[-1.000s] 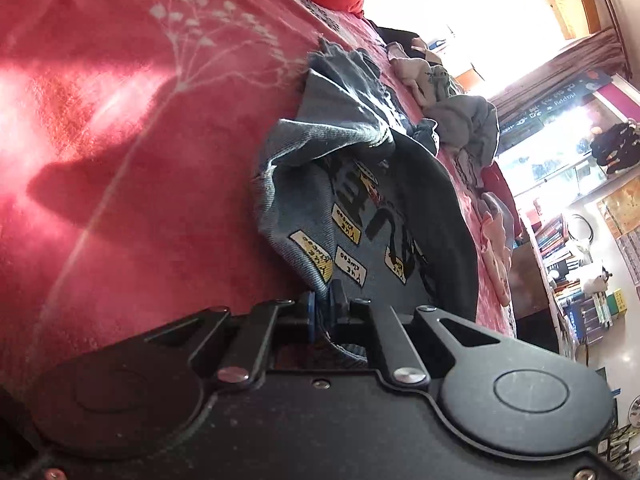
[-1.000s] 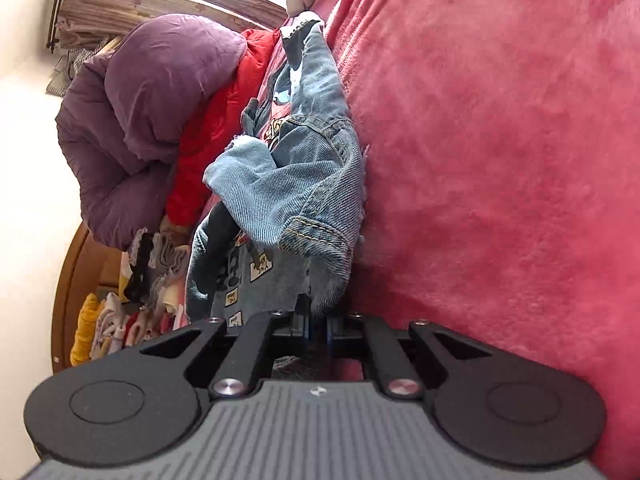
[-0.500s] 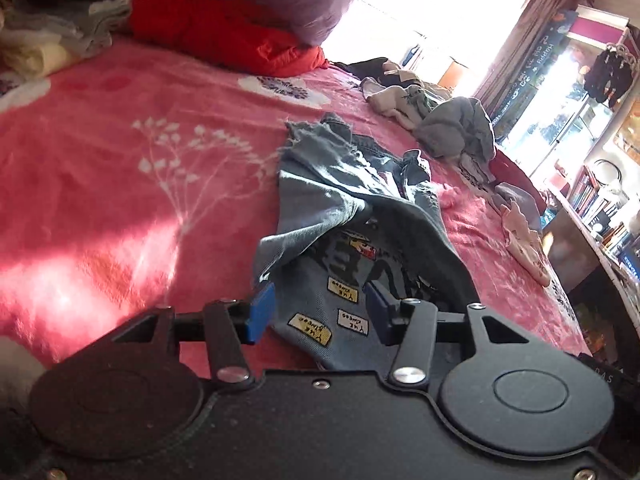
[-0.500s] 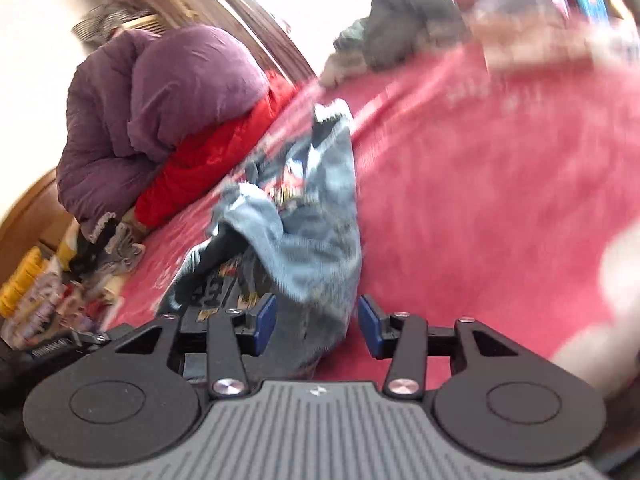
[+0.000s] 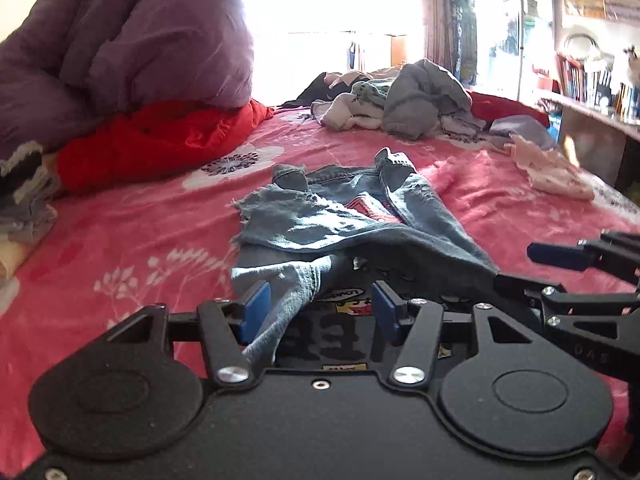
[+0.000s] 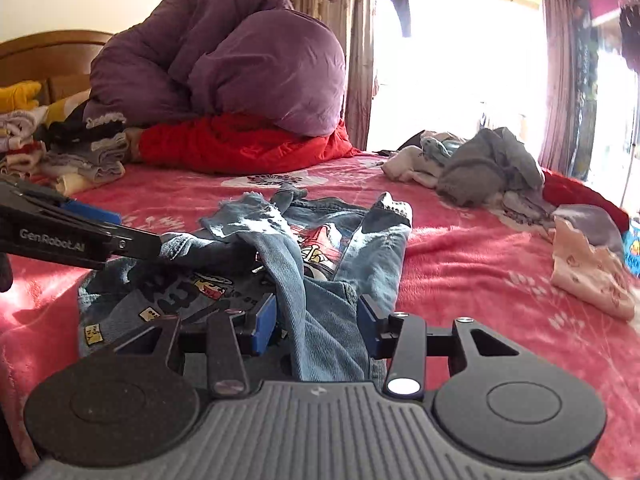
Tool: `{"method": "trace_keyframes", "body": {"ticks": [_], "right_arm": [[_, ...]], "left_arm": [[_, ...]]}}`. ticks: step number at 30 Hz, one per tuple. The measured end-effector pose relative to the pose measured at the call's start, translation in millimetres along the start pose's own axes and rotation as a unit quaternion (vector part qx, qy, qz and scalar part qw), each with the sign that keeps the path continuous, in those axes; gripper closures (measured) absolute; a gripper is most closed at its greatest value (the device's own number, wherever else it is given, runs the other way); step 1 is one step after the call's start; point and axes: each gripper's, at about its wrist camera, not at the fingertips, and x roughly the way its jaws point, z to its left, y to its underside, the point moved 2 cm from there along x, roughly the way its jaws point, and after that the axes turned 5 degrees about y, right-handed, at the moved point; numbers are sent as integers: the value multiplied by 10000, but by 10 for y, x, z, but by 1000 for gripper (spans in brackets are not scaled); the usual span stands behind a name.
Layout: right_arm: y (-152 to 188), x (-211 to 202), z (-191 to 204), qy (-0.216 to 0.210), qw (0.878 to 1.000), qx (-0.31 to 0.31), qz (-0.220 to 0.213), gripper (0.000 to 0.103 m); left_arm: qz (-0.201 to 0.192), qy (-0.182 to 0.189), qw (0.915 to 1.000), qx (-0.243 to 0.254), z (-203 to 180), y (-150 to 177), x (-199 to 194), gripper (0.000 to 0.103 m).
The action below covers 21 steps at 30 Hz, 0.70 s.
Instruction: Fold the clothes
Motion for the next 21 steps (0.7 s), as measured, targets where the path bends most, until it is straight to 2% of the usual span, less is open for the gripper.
{"method": "trace_keyframes", "body": {"ticks": [4, 7, 10, 14, 15, 17, 18, 21], "right_arm": [[-62, 166, 80, -50, 9995, -316, -70, 58], [-120, 318, 88, -213, 9991, -369, -53, 61], [-172, 456, 119, -346, 9981, -501, -45, 62], [-191, 612, 197, -466, 9964, -698, 100, 68], [-191, 645, 205, -519, 9961, -693, 153, 78], [-200, 710, 144, -706, 9964, -347, 314, 89], [-205, 738, 91, -807, 9959, -91, 390, 90], [-184, 782, -273, -1069, 9850, 1248, 531, 92]], "left_arm": [[89, -148, 9973, 715, -51, -21, 278, 48], [127, -91, 9956, 927, 15, -75, 450, 48], [207, 31, 9964, 818, 113, -119, 607, 48], [401, 174, 9968, 666, 177, -66, 708, 48], [435, 185, 9967, 661, 188, -47, 724, 48], [502, 206, 9964, 651, 211, -9, 755, 52], [533, 233, 9965, 607, 223, 14, 768, 54], [559, 284, 9972, 411, 251, 45, 776, 54]]}}
